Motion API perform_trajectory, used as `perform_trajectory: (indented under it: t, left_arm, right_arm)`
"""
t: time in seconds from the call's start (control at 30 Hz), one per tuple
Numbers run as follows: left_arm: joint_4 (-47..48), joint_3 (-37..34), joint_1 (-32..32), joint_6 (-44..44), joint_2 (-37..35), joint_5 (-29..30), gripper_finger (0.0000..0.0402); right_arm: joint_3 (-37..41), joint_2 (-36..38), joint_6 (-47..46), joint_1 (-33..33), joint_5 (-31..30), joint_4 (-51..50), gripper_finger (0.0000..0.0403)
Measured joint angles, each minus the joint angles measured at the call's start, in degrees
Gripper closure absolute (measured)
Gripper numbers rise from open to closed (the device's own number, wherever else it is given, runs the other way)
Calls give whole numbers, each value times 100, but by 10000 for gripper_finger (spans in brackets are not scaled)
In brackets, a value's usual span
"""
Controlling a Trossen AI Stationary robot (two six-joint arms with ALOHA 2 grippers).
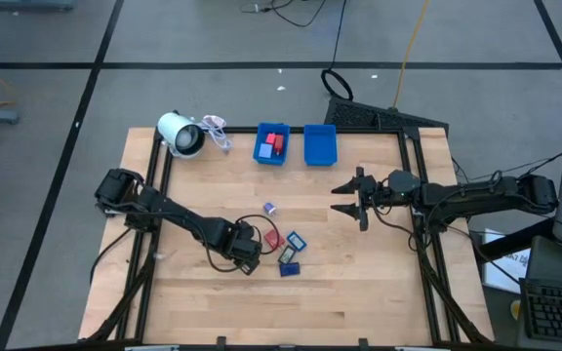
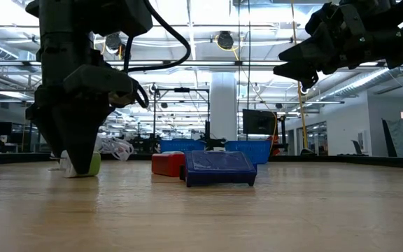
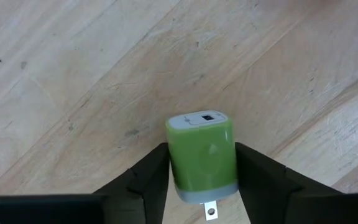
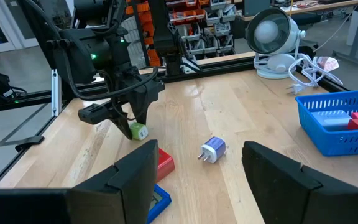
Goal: Pick & Place Office items
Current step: Put the green charger adapter into the left basket
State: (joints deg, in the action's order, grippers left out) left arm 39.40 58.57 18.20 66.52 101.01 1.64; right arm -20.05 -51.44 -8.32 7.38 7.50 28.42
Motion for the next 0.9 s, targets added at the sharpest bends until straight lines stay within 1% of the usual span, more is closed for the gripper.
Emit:
perform_trajectory:
  t: [0.17, 0.3, 0.73, 0.8, 0.9]
  left_arm:
    - [0, 0, 0, 0, 0, 1, 210]
    - [0, 0, 0, 0, 0, 1, 207]
    - [-17, 0, 0, 0, 0, 1, 246]
    - [-19, 0, 1, 0, 0, 1, 245]
    - [-20, 0, 0, 2, 0, 1, 234]
  right_arm:
    - [0, 0, 0, 0, -2, 0, 181]
    - [0, 0, 0, 0, 0, 0, 181]
    - [0, 0, 0, 0, -1, 0, 181]
    - [0, 0, 0, 0, -2, 0, 181]
    - [0, 0, 0, 0, -2, 0, 181]
